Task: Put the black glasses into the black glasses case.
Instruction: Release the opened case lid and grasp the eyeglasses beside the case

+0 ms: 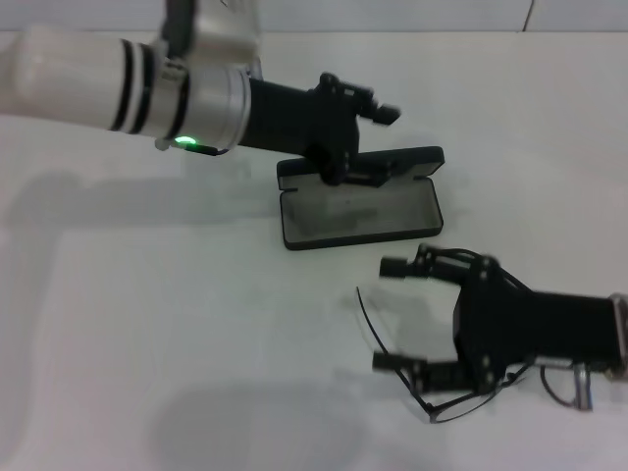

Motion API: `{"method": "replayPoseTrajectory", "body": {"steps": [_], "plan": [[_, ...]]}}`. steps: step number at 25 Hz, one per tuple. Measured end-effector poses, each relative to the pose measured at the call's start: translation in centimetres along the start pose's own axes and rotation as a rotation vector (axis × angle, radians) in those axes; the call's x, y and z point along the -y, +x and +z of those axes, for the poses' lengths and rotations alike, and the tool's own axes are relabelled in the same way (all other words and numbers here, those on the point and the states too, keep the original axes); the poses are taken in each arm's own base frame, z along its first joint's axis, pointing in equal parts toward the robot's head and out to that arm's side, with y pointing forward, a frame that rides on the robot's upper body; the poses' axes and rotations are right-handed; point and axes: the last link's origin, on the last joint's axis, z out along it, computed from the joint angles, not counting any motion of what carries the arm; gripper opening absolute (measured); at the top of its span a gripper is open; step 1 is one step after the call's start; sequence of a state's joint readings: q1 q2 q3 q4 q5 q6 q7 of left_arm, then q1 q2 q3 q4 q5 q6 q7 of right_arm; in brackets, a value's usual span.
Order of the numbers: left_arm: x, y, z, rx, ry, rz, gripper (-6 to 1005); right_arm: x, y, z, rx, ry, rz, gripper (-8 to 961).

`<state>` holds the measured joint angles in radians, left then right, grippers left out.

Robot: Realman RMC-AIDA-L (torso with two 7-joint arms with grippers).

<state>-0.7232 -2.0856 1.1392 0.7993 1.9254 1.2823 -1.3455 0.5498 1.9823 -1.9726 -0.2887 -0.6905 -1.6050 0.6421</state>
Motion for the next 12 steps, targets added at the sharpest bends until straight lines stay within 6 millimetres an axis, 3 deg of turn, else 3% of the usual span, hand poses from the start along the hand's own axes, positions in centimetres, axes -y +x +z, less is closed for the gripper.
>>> {"method": "replayPoseTrajectory", "body": {"steps": [4, 7, 12], "plan": [[-1.3, 0.1, -2.7, -0.247, 0.008, -0.152, 530, 1.6, -1.2, -1.1, 0.048, 0.097, -0.011, 840], [-2.8, -1.0, -4.9, -0.383, 0.030, -0.250, 646, 3.1, -3.0, -2.2, -0.006, 0.039, -0.029, 840], [-5.4, -3.8, -6.8, -0.468, 0.073, -0.370, 814, 6.2, -8.7, -2.0, -0.392, -0.153, -0.077, 841]]}}
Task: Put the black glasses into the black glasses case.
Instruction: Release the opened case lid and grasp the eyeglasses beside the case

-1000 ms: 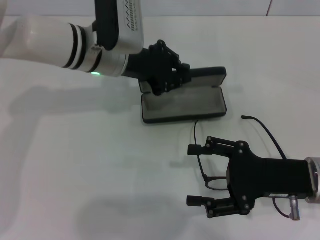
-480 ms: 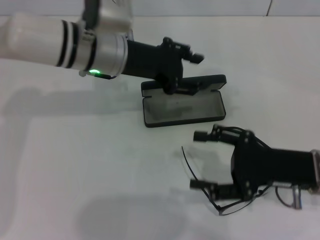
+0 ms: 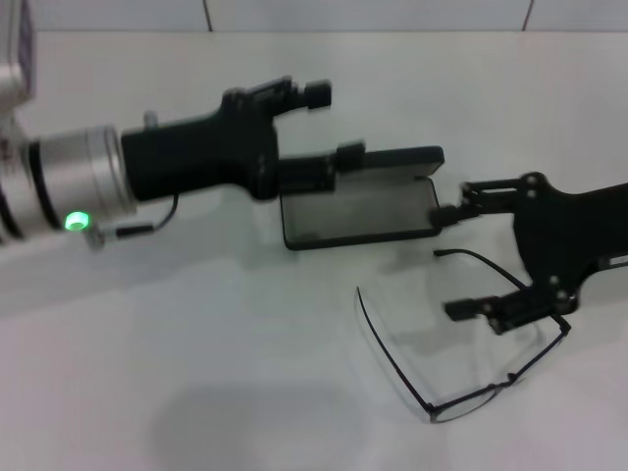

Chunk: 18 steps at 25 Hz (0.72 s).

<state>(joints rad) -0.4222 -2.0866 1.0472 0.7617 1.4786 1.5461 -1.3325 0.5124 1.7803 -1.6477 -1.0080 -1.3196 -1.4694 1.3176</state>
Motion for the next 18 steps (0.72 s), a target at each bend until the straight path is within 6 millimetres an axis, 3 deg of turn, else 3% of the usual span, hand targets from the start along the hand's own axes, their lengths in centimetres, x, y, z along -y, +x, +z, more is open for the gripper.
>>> {"method": "replayPoseTrajectory", "body": {"steps": [3, 5, 9, 18], "plan": [[-0.6, -1.6, -0.5, -0.019, 0.008, -0.045, 893, 0.4, -2.1, -0.4, -0.260, -0.029, -0.052, 841], [-0.6, -2.0, -0.5, -0.023, 0.010, -0.070, 892, -0.5, -3.2, -0.4, -0.420, -0.075, -0.079, 840], [-0.7, -2.4, -0.7, -0.033, 0.020, -0.081, 890, -1.9, -3.7, -0.2, -0.649, -0.145, -0.091, 840], [-0.8, -3.3, -0.9, -0.038, 0.033, -0.098, 888, -2.5, -3.3, 3.6, -0.787, -0.256, -0.190, 841]]}}
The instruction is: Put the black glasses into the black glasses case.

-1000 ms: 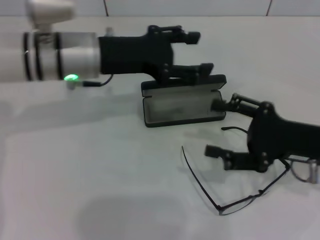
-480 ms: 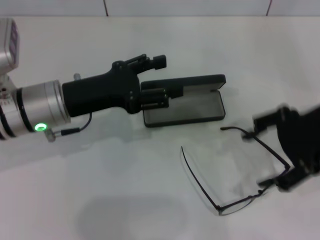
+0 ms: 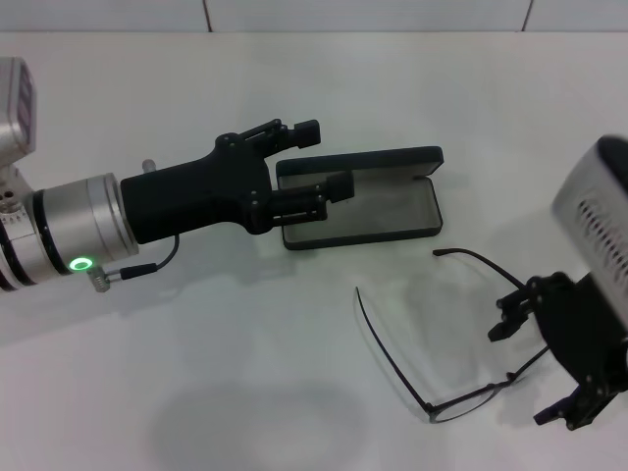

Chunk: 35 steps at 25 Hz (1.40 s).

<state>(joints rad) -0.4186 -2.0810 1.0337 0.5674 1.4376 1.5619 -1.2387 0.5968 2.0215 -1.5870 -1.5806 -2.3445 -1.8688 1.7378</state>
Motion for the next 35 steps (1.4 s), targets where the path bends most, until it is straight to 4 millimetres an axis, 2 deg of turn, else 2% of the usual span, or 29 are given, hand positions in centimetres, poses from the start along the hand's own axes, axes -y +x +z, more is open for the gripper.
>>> {"method": "replayPoseTrajectory", "body": {"steps": [7, 12, 24, 29, 35], "plan": [[0.0, -0.1, 0.0, 0.000, 0.002, -0.002, 886, 0.3, -0.9, 2.9, -0.075, -0.029, -0.073, 834], [0.0, -0.1, -0.1, 0.001, 0.004, -0.004, 885, 0.5, -1.2, 4.3, -0.104, -0.026, -0.103, 802], [-0.1, -0.3, -0.3, 0.008, 0.000, -0.010, 882, 0.7, -0.9, 5.7, -0.111, -0.021, -0.066, 391], [-0.1, -0.2, -0.2, 0.008, -0.005, -0.005, 881, 0.7, -0.5, 6.0, -0.115, -0.027, -0.042, 280], [-0.2, -0.2, -0.2, 0.008, -0.006, -0.004, 880, 1.1, -0.4, 6.0, -0.108, -0.004, -0.030, 212]]}}
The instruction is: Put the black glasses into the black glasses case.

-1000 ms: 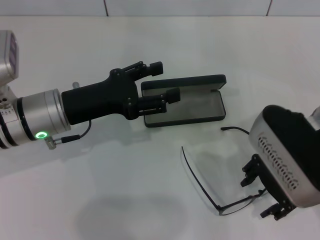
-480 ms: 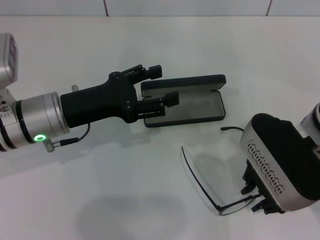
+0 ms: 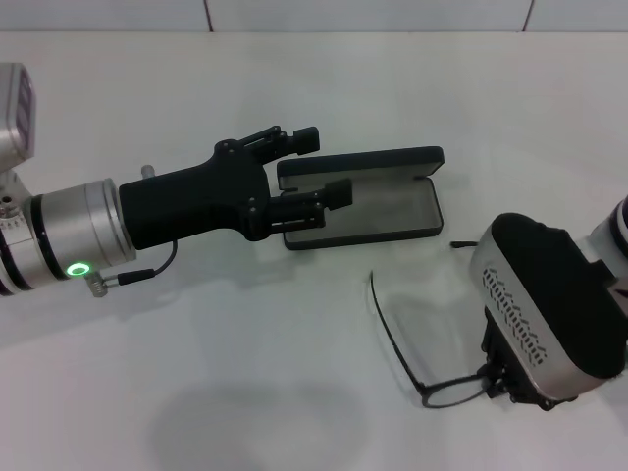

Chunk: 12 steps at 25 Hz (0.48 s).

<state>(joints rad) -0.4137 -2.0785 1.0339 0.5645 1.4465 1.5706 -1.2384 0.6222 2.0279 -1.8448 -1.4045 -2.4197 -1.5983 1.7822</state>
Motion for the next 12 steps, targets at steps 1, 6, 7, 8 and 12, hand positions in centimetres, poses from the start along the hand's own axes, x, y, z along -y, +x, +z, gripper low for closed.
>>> {"method": "replayPoseTrajectory", "body": {"steps": [1, 6, 7, 8, 12], "plan": [[0.0, 0.0, 0.0, 0.000, 0.000, 0.000, 880, 0.1, 0.0, 0.0, 0.002, 0.006, 0.003, 200], [0.0, 0.1, 0.1, -0.003, -0.004, -0.018, 878, 0.2, 0.4, -0.2, 0.010, 0.022, 0.027, 140], [0.0, 0.2, 0.1, -0.005, -0.006, -0.026, 878, 0.2, 0.5, -0.4, 0.014, 0.029, 0.036, 128], [-0.1, 0.3, 0.1, -0.009, -0.013, -0.036, 878, 0.1, 0.6, -0.7, 0.022, 0.036, 0.047, 116], [-0.6, 1.2, 0.2, -0.023, -0.079, -0.079, 877, -0.9, 1.6, -2.5, 0.101, 0.078, 0.077, 116]]}}
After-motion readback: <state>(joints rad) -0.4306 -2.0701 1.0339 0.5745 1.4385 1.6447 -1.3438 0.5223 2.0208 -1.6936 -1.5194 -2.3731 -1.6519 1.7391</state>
